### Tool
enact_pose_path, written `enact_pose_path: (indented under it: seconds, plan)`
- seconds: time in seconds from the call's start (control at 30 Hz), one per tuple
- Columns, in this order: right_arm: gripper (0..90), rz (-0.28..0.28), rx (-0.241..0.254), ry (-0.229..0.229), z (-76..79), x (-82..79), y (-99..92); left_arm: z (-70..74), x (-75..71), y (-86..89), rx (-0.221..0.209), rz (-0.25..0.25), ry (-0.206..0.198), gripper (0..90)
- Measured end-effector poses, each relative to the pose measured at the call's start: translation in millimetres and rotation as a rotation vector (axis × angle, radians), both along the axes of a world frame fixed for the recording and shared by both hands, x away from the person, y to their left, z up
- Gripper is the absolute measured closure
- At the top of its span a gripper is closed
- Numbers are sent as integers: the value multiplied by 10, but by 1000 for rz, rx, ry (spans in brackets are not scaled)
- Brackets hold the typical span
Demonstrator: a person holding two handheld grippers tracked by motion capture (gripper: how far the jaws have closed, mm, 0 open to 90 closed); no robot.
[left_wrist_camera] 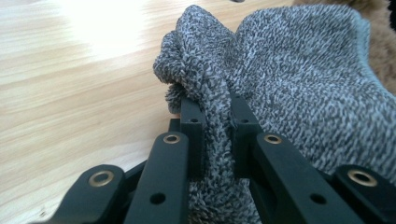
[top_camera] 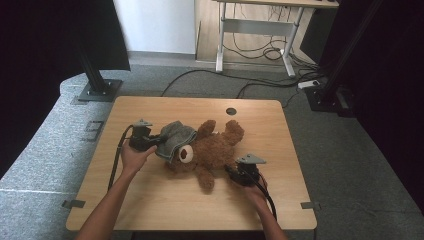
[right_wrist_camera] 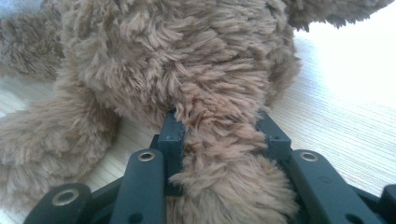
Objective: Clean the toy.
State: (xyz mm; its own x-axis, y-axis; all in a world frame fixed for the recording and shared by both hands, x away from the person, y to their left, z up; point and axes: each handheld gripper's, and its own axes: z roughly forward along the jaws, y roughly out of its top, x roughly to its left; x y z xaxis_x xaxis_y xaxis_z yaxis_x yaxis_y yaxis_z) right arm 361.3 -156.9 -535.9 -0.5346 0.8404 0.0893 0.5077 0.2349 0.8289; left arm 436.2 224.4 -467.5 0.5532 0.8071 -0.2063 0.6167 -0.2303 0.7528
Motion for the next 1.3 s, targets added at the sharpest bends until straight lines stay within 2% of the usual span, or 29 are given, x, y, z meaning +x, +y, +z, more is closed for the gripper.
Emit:
enact_pose_path:
  seconds: [0.13, 0.23, 0.3, 0.37, 0.4, 0.43, 0.53, 0.63, 0.67, 0.8, 0.83, 0.87, 0.93, 1.03, 1.1, 1.17, 1.23, 1.3]
  plan:
    - [620, -4, -1, 1, -1, -2, 0, 21, -36, 41, 12, 0, -11, 794]
    - [620, -7, 0, 3, -5, 0, -4, 54, -78, 59, -13, -18, -25, 793]
    - [620, -8, -1, 4, -7, 1, -7, 99, -136, 61, -40, -34, -47, 793]
    - [622, -10, 3, 8, -13, 5, -14, 198, -265, 42, -103, -83, -91, 793]
    - [622, -11, 5, 9, -15, 6, -15, 237, -313, 23, -118, -99, -107, 793]
    - [622, -11, 5, 9, -15, 6, -15, 237, -313, 23, -118, -99, -107, 793]
    - [623, -13, 6, 9, -19, 9, -10, 335, -431, -63, -158, -143, -140, 793]
    - [623, -15, 6, 8, -19, 7, -4, 391, -509, -179, -215, -199, -152, 793]
    - [623, -16, 6, 8, -19, 7, -3, 404, -545, -283, -227, -231, -157, 793]
    - [623, -15, 7, 8, -20, 10, -6, 383, -560, -428, -210, -261, -148, 792]
    - [623, -15, 7, 8, -20, 10, -6, 345, -542, -486, -207, -268, -132, 792]
    - [623, -15, 7, 8, -20, 10, -6, 345, -542, -486, -207, -268, -132, 792]
    - [623, -15, 7, 8, -21, 11, -6, 273, -518, -565, -219, -283, -99, 792]
    - [622, -15, 7, 9, -21, 14, -6, 223, -513, -637, -217, -298, -86, 792]
    - [623, -16, 5, 8, -22, 16, -2, 147, -514, -745, -208, -317, -69, 791]
    - [623, -17, 4, 7, -23, 15, -1, 115, -519, -780, -195, -323, -61, 791]
    - [623, -20, 3, 7, -21, 10, 1, 33, -536, -827, -149, -320, -54, 791]
    - [623, -22, 3, 7, -21, 7, 3, -32, -542, -805, -128, -303, -46, 793]
